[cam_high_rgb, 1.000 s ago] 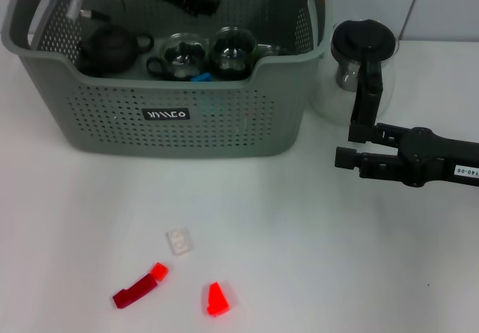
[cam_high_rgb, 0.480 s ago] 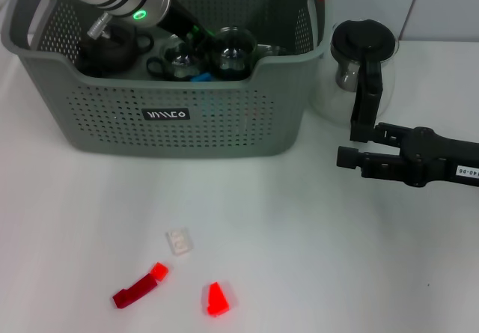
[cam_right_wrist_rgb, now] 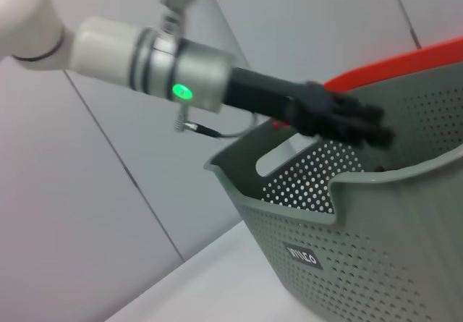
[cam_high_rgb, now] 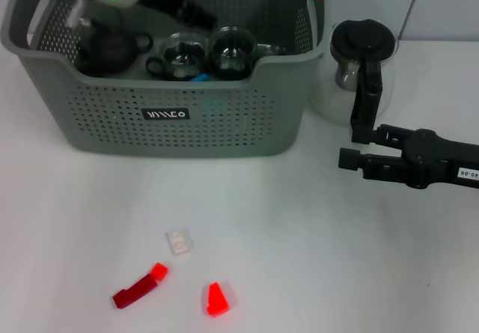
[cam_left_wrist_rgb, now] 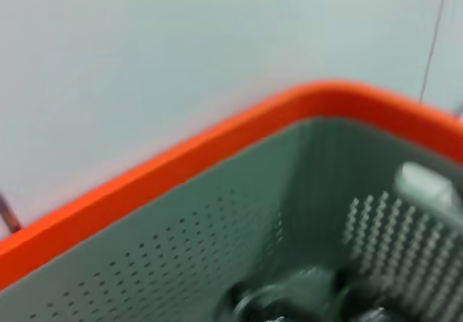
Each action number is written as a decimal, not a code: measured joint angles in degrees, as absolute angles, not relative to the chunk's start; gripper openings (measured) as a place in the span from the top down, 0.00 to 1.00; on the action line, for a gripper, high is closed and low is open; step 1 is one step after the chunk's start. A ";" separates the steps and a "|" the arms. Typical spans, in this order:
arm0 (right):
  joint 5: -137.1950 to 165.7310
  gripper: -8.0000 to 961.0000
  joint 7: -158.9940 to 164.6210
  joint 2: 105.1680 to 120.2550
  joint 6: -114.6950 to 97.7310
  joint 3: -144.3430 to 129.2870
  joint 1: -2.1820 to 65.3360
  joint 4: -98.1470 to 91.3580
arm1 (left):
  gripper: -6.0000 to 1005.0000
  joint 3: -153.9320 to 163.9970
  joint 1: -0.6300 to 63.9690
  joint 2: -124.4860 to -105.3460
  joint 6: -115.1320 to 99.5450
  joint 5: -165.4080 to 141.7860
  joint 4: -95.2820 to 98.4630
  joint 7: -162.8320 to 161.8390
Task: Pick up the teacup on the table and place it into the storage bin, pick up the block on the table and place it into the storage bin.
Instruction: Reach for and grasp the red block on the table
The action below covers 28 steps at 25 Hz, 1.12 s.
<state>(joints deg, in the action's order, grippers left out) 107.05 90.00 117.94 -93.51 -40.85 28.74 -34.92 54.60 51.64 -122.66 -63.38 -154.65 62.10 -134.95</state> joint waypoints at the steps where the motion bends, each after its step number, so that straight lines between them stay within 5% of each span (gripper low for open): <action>1: 107.05 0.08 90.00 117.95 -93.52 -40.85 28.74 -34.92 | 0.39 52.82 50.13 -122.87 -65.87 -151.83 65.26 -134.97; 5: 107.05 0.08 90.00 117.94 -93.51 -40.56 28.74 -34.90 | 0.30 47.44 43.88 -122.50 -75.99 -139.39 74.90 -134.67; 14: 107.05 0.08 90.00 117.68 -93.58 -40.03 29.04 -34.88 | 0.31 46.52 32.32 -116.54 -96.84 -123.18 78.07 -127.35; 28: 107.05 0.08 89.99 117.73 -92.86 -40.08 29.44 -34.89 | 0.31 47.92 29.46 -118.25 -111.52 -134.00 74.08 -116.56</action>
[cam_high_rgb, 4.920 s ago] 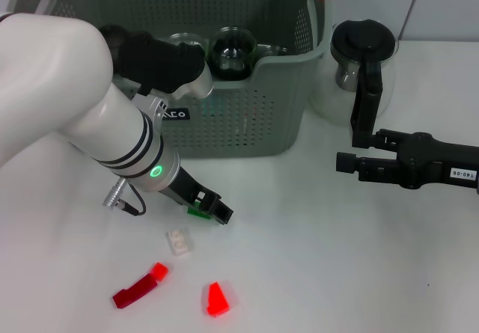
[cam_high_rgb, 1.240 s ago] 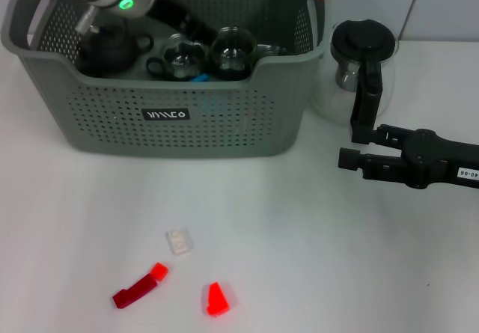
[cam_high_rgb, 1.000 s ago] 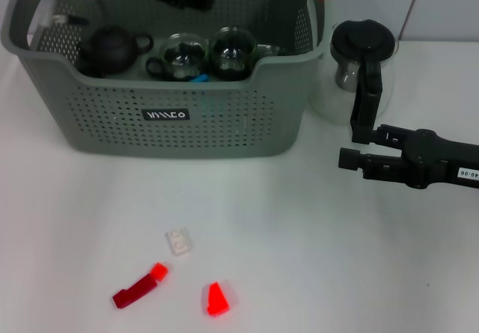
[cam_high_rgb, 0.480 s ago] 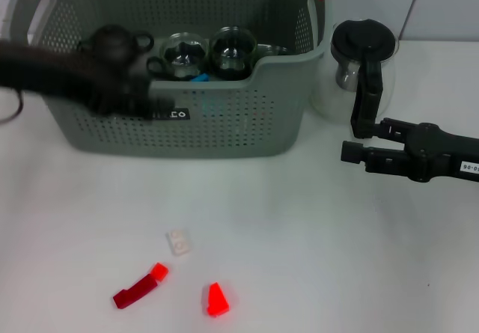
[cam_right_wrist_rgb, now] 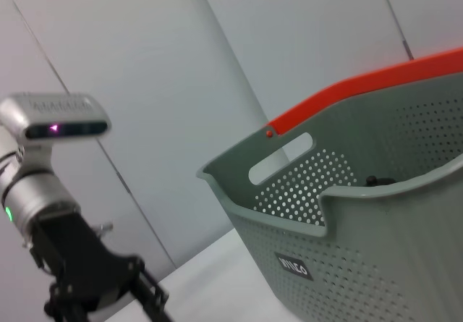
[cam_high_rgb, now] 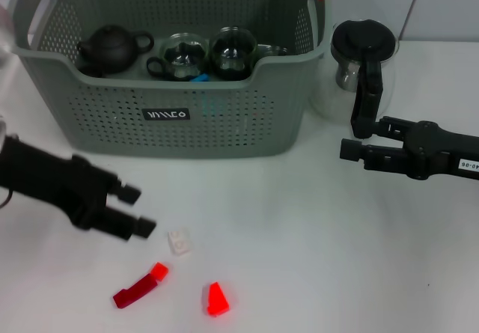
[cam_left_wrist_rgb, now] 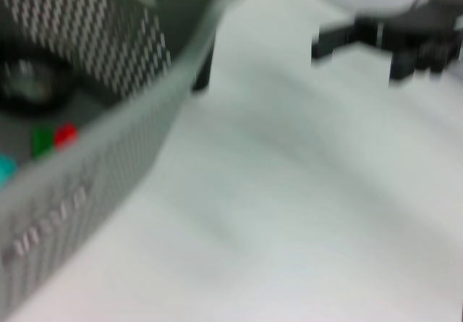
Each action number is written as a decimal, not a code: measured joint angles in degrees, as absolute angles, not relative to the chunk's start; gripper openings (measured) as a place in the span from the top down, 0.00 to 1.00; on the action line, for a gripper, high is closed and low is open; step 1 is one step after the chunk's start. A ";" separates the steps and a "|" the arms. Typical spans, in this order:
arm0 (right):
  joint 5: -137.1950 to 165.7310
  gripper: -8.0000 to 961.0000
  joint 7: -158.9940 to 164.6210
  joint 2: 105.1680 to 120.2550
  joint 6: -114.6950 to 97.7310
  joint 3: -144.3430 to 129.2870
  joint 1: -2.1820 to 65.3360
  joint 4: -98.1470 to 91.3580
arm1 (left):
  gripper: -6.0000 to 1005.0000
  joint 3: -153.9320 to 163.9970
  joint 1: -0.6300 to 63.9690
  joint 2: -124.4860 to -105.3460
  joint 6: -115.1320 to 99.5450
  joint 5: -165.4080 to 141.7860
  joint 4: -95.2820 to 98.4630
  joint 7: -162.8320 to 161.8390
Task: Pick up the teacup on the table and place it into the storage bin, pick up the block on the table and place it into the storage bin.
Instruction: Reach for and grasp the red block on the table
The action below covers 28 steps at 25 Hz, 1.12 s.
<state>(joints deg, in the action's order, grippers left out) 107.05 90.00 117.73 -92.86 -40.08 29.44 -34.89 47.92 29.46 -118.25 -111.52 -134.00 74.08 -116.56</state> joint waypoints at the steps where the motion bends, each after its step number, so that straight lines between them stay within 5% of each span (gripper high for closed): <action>1: 107.05 0.08 90.00 117.73 -92.77 -40.08 29.44 -34.89 | 0.31 48.60 29.45 -118.45 -111.49 -135.38 73.89 -116.41; 12: 107.09 0.08 90.00 117.76 -91.81 -40.08 29.31 -34.89 | 0.31 54.34 29.93 -123.64 -111.36 -153.18 77.40 -116.81; 28: 107.14 0.08 89.67 117.60 -91.03 -40.07 28.92 -34.89 | 0.31 71.25 29.71 -124.31 -107.19 -157.70 75.86 -127.66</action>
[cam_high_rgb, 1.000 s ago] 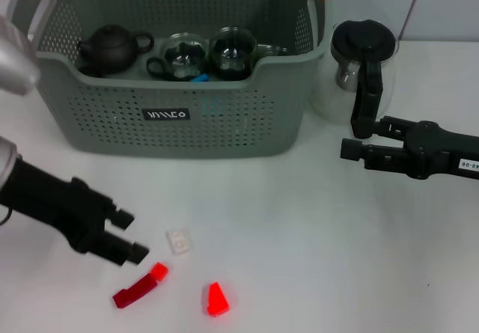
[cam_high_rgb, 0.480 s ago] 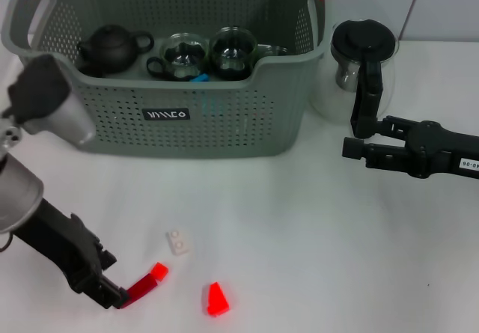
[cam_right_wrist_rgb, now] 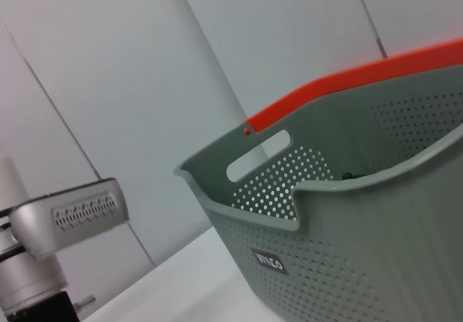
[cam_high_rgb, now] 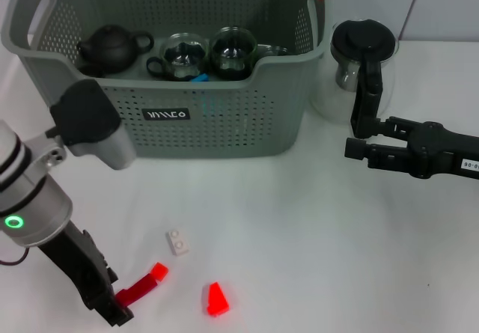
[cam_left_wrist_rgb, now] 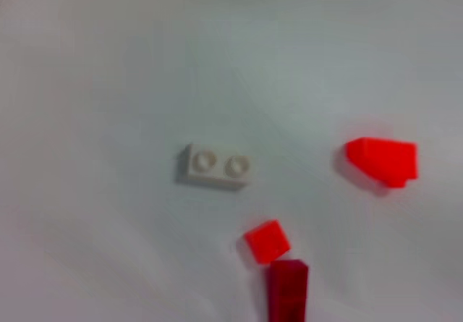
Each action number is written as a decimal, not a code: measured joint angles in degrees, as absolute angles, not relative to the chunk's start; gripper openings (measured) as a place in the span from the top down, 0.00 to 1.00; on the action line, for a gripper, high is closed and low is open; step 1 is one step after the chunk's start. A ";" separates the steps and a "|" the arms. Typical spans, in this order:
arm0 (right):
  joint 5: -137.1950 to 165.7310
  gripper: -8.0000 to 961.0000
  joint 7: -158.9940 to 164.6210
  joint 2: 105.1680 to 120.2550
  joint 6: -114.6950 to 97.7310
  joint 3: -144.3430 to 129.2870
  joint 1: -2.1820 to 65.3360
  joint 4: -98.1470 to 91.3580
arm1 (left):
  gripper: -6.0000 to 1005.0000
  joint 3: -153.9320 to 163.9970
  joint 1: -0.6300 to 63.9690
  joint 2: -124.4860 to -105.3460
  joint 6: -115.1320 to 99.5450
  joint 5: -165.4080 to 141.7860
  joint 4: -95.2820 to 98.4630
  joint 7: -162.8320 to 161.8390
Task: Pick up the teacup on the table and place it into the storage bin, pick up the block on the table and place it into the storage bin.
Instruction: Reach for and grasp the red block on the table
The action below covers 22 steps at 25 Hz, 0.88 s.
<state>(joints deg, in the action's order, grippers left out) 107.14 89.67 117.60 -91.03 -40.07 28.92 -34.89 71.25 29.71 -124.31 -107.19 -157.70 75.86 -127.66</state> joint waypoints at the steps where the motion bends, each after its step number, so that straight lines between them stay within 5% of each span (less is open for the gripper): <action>1: 107.11 0.08 89.61 117.60 -91.02 -40.07 28.91 -34.89 | 0.31 72.12 29.71 -124.33 -106.59 -158.16 75.57 -128.31; 22: 107.14 0.08 89.38 117.57 -90.90 -40.07 28.79 -34.80 | 0.43 78.01 29.52 -124.56 -100.79 -158.67 75.54 -132.25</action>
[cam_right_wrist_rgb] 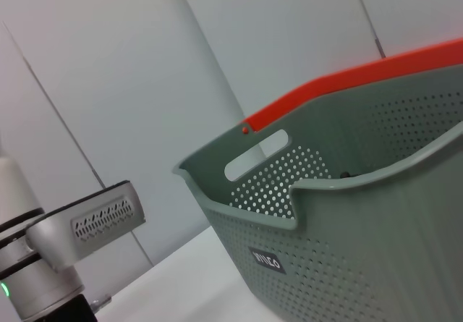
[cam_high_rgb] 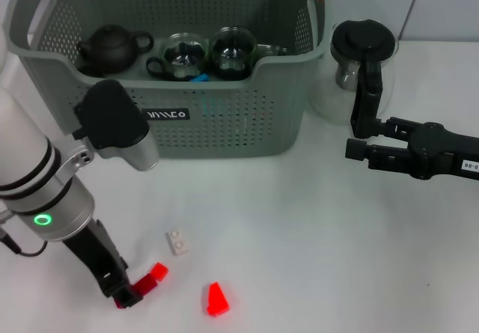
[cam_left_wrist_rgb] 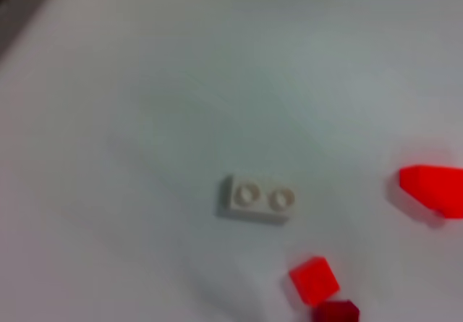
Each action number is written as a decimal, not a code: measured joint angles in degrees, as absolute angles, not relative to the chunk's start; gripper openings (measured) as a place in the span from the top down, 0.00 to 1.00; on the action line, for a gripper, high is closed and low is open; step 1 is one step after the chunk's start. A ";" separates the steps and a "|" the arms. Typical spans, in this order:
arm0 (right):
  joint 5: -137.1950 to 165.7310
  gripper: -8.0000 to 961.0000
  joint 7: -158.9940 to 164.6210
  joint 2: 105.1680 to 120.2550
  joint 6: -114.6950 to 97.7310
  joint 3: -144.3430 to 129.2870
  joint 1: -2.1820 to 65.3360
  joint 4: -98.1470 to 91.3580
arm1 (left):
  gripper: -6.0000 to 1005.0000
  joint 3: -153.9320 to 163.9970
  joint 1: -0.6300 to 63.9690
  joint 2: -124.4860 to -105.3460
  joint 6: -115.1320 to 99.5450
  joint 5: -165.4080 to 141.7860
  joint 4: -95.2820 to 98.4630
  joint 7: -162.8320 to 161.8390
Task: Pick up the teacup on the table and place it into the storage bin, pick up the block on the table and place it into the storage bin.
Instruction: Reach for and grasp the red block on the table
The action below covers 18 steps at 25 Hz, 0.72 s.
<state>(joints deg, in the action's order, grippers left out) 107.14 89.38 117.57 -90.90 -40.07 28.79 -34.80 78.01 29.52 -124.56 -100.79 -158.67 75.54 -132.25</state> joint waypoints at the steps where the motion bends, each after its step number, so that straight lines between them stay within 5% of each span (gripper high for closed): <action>1: 107.16 0.08 89.38 117.58 -90.81 -40.07 28.79 -34.80 | 0.43 78.24 29.52 -124.56 -100.32 -158.63 75.57 -132.32; 18: 107.20 0.08 89.38 117.55 -90.61 -40.07 28.74 -34.70 | 0.43 81.64 29.40 -124.54 -98.75 -159.08 75.56 -133.32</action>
<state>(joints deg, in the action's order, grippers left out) 107.20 89.38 117.55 -90.61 -40.08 28.74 -34.70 81.64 29.40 -124.54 -98.75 -159.08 75.56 -133.32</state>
